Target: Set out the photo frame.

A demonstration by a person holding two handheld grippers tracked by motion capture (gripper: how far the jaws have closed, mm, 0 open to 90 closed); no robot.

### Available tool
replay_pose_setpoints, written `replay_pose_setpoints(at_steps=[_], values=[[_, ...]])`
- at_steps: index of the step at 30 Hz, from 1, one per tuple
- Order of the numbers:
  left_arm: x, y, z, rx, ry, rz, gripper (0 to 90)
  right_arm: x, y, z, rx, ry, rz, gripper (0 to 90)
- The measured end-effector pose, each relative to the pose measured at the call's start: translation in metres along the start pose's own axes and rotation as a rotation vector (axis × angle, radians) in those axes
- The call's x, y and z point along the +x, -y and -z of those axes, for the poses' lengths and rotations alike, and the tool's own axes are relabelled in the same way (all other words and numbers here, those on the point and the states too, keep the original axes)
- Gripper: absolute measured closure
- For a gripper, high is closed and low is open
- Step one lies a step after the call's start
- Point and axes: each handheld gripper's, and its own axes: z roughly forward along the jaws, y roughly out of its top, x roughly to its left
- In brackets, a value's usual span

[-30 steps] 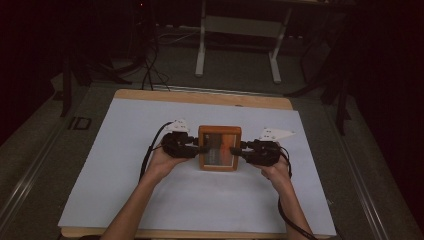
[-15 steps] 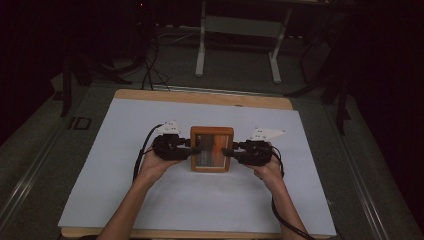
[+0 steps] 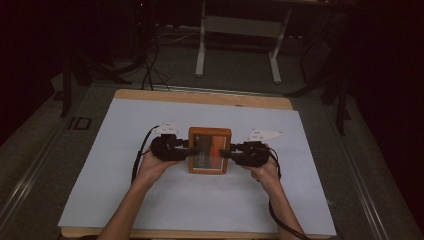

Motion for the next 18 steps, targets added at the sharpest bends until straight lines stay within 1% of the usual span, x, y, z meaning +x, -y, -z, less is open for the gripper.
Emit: replay_pose_setpoints(at_steps=[4, 7, 8, 10, 11, 12, 18], values=[[0.002, 0.006, -0.003, 0.006, 0.004, 0.021, 59.4, -0.002, 0.005, -0.003, 0.009, -0.004, -0.021, 63.8], [0.003, 0.007, -0.004, 0.009, 0.002, 0.029, 59.4, -0.003, 0.007, -0.005, 0.009, -0.006, -0.027, 63.7], [0.003, 0.008, -0.004, 0.008, -0.001, 0.035, 59.4, -0.004, 0.008, -0.006, 0.007, -0.005, -0.036, 63.5], [0.003, 0.008, -0.004, 0.008, -0.001, 0.035, 59.4, -0.005, 0.008, -0.006, 0.007, -0.006, -0.039, 63.5], [0.004, 0.009, -0.005, 0.004, -0.004, 0.042, 59.4, -0.005, 0.008, -0.006, 0.007, -0.006, -0.039, 63.5], [0.005, 0.010, -0.006, 0.006, -0.003, 0.047, 59.4, -0.006, 0.010, -0.007, 0.005, -0.010, -0.049, 63.4], [0.008, 0.014, -0.010, 0.015, -0.006, 0.064, 59.1, -0.010, 0.014, -0.011, 0.017, -0.008, -0.066, 63.0]])
